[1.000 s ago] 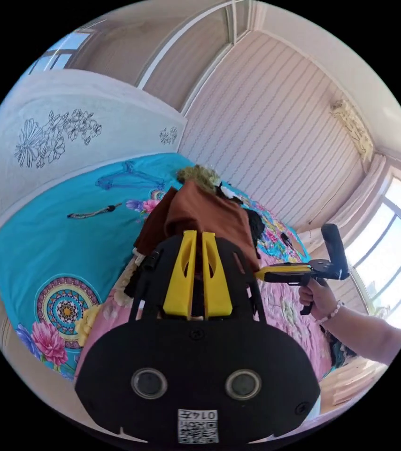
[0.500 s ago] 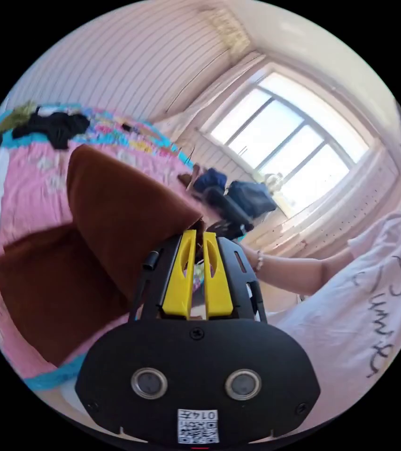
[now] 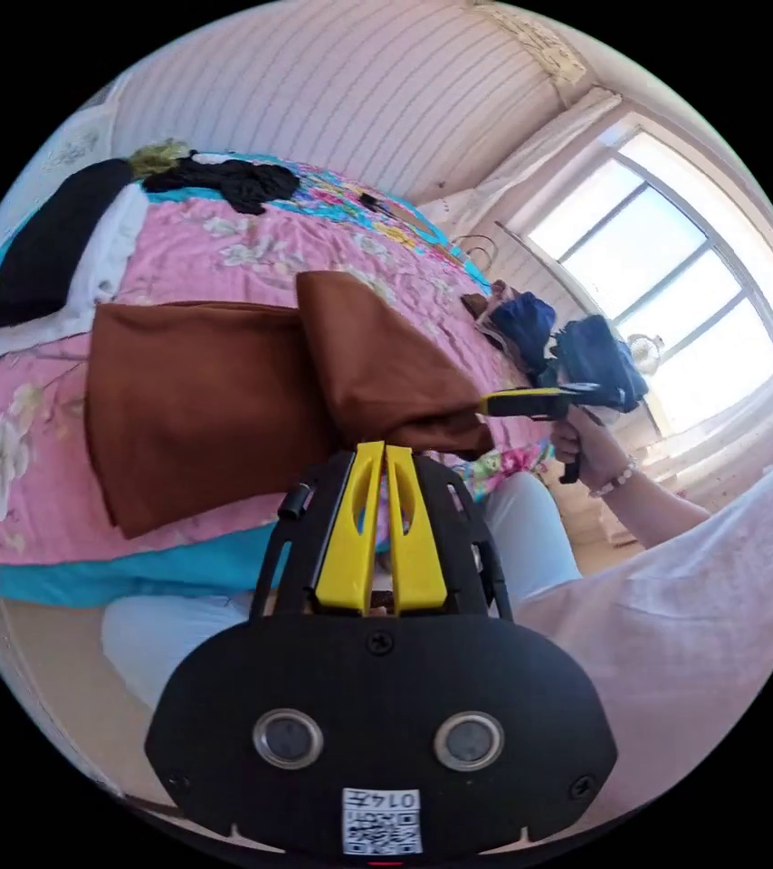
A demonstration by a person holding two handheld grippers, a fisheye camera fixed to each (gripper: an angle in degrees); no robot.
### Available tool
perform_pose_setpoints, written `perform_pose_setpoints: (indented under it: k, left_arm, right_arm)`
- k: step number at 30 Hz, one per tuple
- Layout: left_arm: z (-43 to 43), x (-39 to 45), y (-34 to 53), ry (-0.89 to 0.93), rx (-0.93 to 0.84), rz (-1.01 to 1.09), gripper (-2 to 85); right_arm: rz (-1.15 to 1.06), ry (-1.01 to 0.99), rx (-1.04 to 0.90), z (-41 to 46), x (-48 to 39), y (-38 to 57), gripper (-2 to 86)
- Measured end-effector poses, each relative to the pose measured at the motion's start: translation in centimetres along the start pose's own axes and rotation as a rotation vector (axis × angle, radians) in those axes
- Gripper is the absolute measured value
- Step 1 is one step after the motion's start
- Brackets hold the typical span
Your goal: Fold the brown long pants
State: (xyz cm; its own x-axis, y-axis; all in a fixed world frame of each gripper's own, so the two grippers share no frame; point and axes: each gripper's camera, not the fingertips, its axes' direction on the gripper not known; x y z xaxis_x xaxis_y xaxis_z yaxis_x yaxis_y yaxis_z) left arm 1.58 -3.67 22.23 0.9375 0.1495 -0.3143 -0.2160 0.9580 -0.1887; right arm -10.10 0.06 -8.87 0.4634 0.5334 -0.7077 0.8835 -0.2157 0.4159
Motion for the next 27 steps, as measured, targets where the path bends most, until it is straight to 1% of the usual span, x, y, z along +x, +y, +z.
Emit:
perform_pose_setpoints:
  k: [2,6,7,9,11,12,14,17,19,20,21,22,23,24,26,27]
  left_arm:
    - [-1.5,-3.9,0.6,-0.127,0.047,-0.157,6.1]
    - [-2.5,-8.0,0.8,-0.227,0.074,-0.266,8.7]
    - [-2.5,-8.9,0.7,-0.254,0.077,-0.288,9.1]
    - [-2.0,-9.8,0.4,-0.290,0.062,-0.311,9.8]
    - [-1.5,-10.3,0.0,-0.317,0.053,-0.319,10.4]
    - [-1.3,-10.4,-0.2,-0.302,0.059,-0.333,10.7]
    - [-0.7,-10.3,-0.5,-0.257,0.068,-0.337,11.4]
    - [0.7,-9.3,-0.7,-0.310,0.035,-0.300,11.7]
    - [1.1,-8.7,-0.6,-0.343,0.037,-0.315,11.2]
    - [1.0,-8.2,-0.5,-0.359,0.039,-0.322,10.3]
    - [1.0,-7.9,-0.5,-0.371,0.038,-0.319,9.8]
    - [0.8,-7.1,-0.5,-0.405,0.039,-0.304,7.5]
    - [0.6,-6.6,-0.4,-0.426,0.042,-0.291,6.4]
    - [0.3,-5.7,-0.3,-0.441,0.049,-0.248,5.5]
    - [-0.4,-4.3,0.3,-0.407,0.074,-0.192,4.7]
    - [-0.5,-4.0,0.5,-0.396,0.079,-0.180,4.6]
  right_arm:
    - [-0.077,0.044,0.000,0.3,-1.8,-0.3,4.4]
    - [-0.208,0.188,0.006,0.7,-6.2,0.1,6.4]
    - [-0.218,0.187,0.021,0.4,-6.6,0.3,7.0]
    - [-0.231,0.088,0.090,-0.7,-8.0,0.6,9.6]
    - [-0.250,0.052,0.079,-0.4,-9.0,0.4,11.1]
    - [-0.275,0.054,0.047,0.2,-9.8,0.3,11.6]
    - [-0.323,0.047,0.047,-0.1,-11.4,0.7,11.1]
    - [-0.445,0.041,0.128,-2.1,-14.5,2.1,7.9]
    - [-0.502,0.110,0.094,-1.2,-15.6,2.4,7.4]
    - [-0.508,0.183,0.052,0.3,-15.5,2.3,8.5]
    - [-0.499,0.236,-0.018,2.4,-14.8,2.0,10.9]
    - [-0.490,0.255,-0.069,3.6,-14.3,1.8,12.8]
    - [-0.455,0.283,-0.170,5.8,-13.3,1.4,15.1]
    - [-0.428,0.274,-0.249,7.5,-12.2,1.3,15.9]
    - [-0.398,0.280,-0.268,9.0,-10.9,1.6,14.2]
    - [-0.402,0.306,-0.264,9.6,-10.2,2.1,12.0]
